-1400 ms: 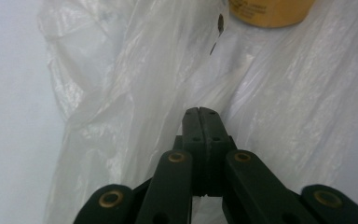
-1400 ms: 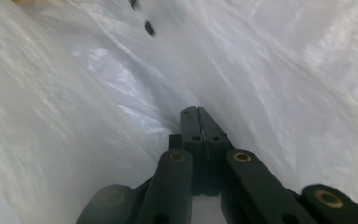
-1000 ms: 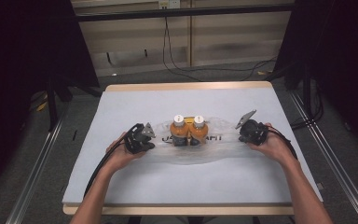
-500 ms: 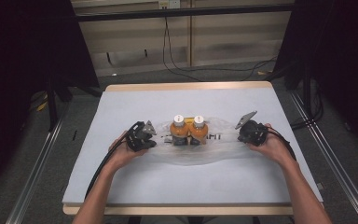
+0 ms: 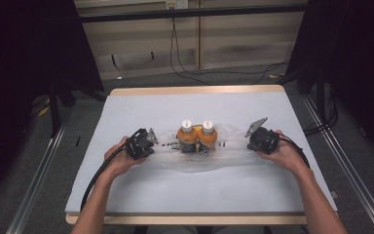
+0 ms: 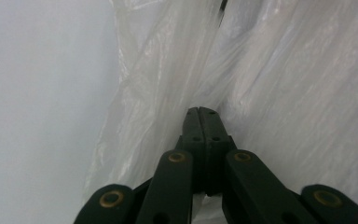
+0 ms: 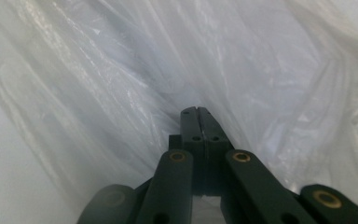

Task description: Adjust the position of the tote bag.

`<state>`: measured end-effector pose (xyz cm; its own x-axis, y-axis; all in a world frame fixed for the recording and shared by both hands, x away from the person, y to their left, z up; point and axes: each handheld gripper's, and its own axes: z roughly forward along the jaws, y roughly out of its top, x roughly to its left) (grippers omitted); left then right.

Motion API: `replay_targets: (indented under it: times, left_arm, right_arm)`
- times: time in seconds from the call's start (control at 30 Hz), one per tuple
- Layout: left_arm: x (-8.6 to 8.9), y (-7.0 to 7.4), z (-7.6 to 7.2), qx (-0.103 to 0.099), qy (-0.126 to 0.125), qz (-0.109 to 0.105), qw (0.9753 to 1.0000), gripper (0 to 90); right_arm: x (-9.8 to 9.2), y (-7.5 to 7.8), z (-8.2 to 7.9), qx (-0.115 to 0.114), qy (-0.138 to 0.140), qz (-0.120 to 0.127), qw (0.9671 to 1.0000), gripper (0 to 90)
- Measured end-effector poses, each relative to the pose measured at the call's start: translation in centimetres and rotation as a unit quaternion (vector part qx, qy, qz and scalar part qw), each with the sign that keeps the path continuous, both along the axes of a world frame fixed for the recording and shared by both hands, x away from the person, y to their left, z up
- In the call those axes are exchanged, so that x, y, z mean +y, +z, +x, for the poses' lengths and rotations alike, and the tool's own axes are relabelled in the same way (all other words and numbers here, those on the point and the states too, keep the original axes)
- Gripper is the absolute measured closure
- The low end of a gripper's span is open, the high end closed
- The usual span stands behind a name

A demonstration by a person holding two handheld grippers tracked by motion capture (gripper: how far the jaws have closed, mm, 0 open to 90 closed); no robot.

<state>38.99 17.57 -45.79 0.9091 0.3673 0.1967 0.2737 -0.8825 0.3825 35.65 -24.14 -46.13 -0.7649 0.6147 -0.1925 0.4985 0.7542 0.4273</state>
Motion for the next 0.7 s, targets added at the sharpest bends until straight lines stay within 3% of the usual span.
replay_targets:
  times: [0.07, 0.1, 0.2, 0.33, 0.4, 0.7]
  left_arm:
    - [0.6, -0.1, 0.0, 0.005, 0.01, -0.021, 0.9997, 90.0]
    - [0.8, -0.1, -0.1, 0.004, 0.008, -0.023, 0.9997, 90.0]
    - [1.3, -0.1, -0.1, 0.013, 0.012, -0.027, 0.9995, 90.0]
    - [1.7, -0.2, 0.0, 0.023, 0.022, -0.046, 0.9984, 90.0]
    - [1.8, -0.1, 0.0, 0.022, 0.014, -0.039, 0.9989, 90.0]
    - [2.5, -0.1, -0.3, 0.026, 0.024, -0.043, 0.9984, 90.0]
  right_arm:
    - [-0.2, 0.0, 0.0, 0.0, 0.006, -0.001, 1.0, 90.0]
    - [-0.4, -0.1, 0.0, 0.003, 0.001, 0.008, 1.0, 90.0]
    - [-0.7, 0.0, -0.1, 0.006, 0.005, 0.0, 1.0, 90.0]
    - [-1.0, 0.0, -0.2, 0.005, 0.009, 0.004, 0.9999, 90.0]
    - [-1.1, 0.0, -0.4, 0.005, 0.01, 0.004, 0.9999, 90.0]
    - [-1.6, -0.1, -0.7, 0.001, 0.004, 0.017, 0.9998, 90.0]
